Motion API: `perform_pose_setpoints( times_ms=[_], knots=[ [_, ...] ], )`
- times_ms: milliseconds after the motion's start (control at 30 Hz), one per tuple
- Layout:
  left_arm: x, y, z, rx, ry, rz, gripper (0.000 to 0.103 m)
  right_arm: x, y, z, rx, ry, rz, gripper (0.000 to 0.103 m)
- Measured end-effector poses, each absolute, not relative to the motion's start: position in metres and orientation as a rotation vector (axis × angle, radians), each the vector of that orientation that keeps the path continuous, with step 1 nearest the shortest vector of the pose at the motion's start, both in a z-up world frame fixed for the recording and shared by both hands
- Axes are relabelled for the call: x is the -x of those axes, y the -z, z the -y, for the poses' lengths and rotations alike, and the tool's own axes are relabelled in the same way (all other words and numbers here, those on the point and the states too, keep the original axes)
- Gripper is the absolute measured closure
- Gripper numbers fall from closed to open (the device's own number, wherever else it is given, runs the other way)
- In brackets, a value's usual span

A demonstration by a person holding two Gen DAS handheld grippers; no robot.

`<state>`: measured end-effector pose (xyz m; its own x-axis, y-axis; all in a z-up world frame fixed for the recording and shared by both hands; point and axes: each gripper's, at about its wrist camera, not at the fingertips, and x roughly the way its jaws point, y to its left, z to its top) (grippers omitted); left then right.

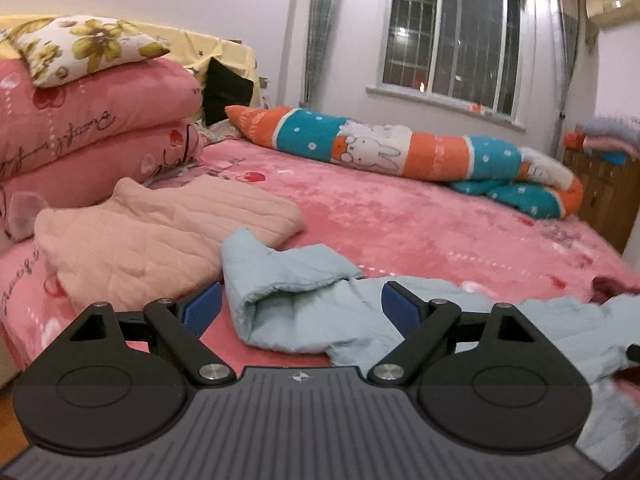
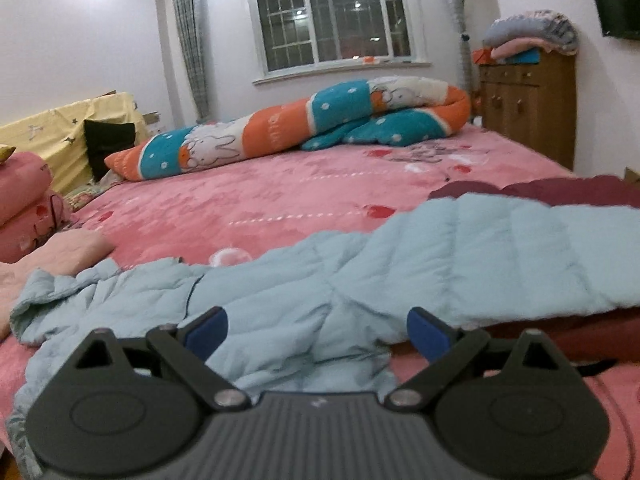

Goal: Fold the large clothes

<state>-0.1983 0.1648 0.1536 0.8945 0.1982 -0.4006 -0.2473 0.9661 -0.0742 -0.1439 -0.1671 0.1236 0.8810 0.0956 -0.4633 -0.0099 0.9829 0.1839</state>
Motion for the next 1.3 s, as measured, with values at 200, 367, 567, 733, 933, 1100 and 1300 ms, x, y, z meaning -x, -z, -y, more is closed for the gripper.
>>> perform_pose_setpoints(
  times_ms=[200, 367, 567, 733, 933, 1100, 1300],
  knots=[
    [0.156, -0.146, -0.151, -0.013, -0.209, -0.425, 0.0, 0.128, -0.11, 0.16, -0.196, -0.1, -0.513, 0.007],
    [0.106, -0.132, -0.135, -0.141, -0.161, -0.489, 0.0, 0.121, -0.107, 0.155, -0.206, -0.155, -0.501, 0.007],
    [0.046, -0.102, -0.13, -0.264, -0.123, -0.593, 0.001, 0.117, -0.104, 0.148, -0.139, -0.213, -0.475, 0.007],
    [0.015, -0.08, -0.136, -0.331, -0.142, -0.679, 0.005, 0.115, -0.1, 0.148, -0.114, -0.245, -0.471, 0.007],
    [-0.006, -0.061, -0.148, -0.334, -0.167, -0.731, 0.006, 0.11, -0.096, 0.147, -0.104, -0.263, -0.478, 0.006],
    [-0.012, -0.062, -0.154, -0.302, -0.194, -0.729, 0.014, 0.109, -0.093, 0.145, -0.094, -0.275, -0.486, 0.006],
    [-0.027, -0.061, -0.159, -0.266, -0.197, -0.728, 0.042, 0.108, -0.091, 0.144, -0.09, -0.287, -0.491, 0.004]
  ],
)
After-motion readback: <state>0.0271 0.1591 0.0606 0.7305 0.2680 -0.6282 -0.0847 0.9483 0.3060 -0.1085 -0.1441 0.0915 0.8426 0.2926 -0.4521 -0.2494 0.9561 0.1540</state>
